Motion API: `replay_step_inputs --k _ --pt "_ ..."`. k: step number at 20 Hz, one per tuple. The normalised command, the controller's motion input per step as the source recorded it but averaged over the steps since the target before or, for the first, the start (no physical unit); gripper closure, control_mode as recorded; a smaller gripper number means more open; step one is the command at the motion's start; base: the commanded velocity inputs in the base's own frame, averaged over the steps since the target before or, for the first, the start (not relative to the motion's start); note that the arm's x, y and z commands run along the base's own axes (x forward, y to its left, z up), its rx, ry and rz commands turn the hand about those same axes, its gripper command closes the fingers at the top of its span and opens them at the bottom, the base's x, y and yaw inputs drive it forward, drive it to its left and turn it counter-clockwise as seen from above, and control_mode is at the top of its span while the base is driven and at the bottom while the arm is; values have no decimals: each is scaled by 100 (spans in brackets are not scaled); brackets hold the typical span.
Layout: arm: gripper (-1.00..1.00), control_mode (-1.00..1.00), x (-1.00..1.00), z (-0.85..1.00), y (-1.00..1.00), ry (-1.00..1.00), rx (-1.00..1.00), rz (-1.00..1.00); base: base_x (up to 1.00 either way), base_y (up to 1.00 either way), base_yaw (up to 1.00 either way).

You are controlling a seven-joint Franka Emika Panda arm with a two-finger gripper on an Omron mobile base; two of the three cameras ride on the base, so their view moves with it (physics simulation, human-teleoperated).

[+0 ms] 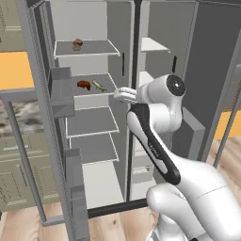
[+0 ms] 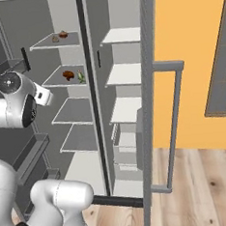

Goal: Gather the garlic and mushroom from the fridge and place them on a tray on the dining counter. Then gather the chicken drumstick and fish from the fridge and place them on the other tray.

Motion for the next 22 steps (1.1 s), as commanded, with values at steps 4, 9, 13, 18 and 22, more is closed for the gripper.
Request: replay_step_inputs --k 4,9,13,18,22 --pt "-100 -100 -6 -12 -4 0 -3 0 0 0 0" --pt "-100 -100 4 -7 -4 0 0 0 0 0 0" --pt "-100 100 42 0 2 3 0 -2 13 2 -1" --pt "-100 100 0 0 0 0 0 0 36 13 -6" --pt "-100 100 0 0 0 0 0 0 30 13 -7"
